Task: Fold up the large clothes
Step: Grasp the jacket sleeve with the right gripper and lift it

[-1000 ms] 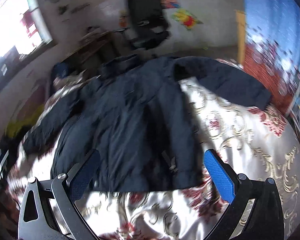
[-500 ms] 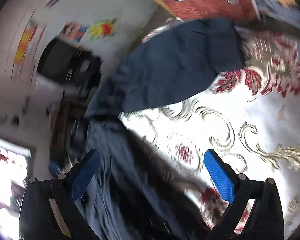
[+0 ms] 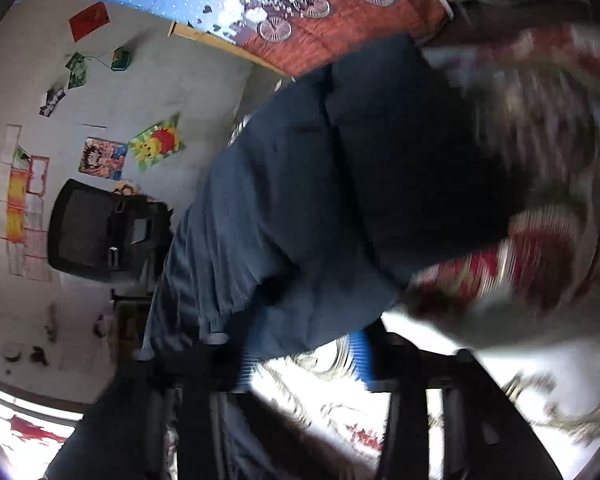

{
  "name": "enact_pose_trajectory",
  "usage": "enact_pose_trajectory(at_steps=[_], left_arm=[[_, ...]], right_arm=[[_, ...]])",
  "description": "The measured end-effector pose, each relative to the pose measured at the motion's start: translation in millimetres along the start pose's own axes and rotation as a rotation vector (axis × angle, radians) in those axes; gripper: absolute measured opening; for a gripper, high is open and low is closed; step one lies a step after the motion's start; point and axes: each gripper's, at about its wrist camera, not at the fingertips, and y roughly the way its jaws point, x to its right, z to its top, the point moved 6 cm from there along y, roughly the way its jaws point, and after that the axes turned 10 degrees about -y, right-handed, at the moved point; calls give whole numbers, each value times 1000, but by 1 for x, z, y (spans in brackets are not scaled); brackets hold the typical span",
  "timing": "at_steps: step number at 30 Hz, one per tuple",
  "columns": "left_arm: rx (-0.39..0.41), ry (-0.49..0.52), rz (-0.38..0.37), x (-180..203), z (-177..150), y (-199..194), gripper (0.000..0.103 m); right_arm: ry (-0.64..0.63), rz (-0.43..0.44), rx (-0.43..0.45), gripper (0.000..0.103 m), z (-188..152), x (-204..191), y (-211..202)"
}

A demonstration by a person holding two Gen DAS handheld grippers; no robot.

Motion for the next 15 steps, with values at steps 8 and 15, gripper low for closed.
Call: enact_pose_trajectory(at_steps=[8,15], left_arm=[[-19,52,87,44,1,69,103],[-118,51,70,68,-9,123,103]], right_arm=[[-302,-51,120,6,75,-44,-15],[-564,-56,173,4,121,-75,-47]])
